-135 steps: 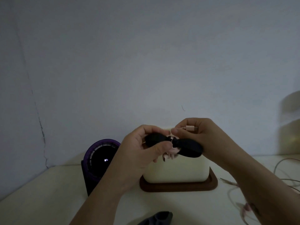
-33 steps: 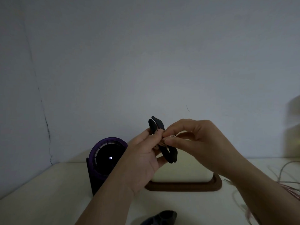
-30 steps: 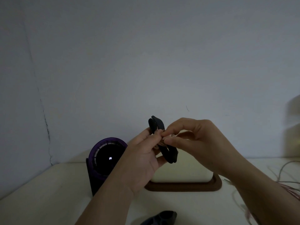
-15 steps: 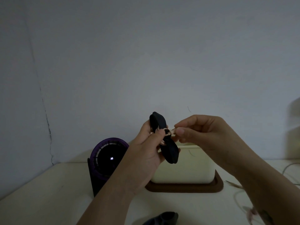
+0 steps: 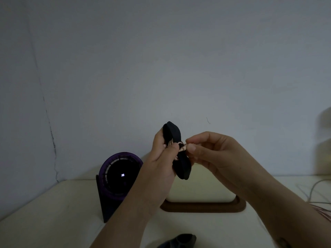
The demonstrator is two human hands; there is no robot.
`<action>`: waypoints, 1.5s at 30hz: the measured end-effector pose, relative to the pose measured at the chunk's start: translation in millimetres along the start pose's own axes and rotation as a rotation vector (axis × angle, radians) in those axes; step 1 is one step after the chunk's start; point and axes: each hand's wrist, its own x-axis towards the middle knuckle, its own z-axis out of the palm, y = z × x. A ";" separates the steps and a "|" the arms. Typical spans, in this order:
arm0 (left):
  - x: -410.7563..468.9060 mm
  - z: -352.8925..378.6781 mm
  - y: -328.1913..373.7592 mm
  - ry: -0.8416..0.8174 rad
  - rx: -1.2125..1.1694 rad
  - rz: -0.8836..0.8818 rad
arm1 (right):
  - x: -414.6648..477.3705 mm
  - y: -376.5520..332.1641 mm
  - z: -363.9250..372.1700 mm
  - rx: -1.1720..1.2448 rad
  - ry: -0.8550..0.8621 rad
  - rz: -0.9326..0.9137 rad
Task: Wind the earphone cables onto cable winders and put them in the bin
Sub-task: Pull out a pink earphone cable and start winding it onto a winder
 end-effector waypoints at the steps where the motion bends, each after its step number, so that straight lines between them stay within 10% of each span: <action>1: 0.2 -0.7 -0.7 0.008 0.020 0.007 | -0.2 0.4 1.0 -0.001 0.001 0.005; 45: -3.8 -2.3 9.0 -0.034 0.056 0.105 | -6.5 -3.3 17.4 -0.136 0.085 -0.115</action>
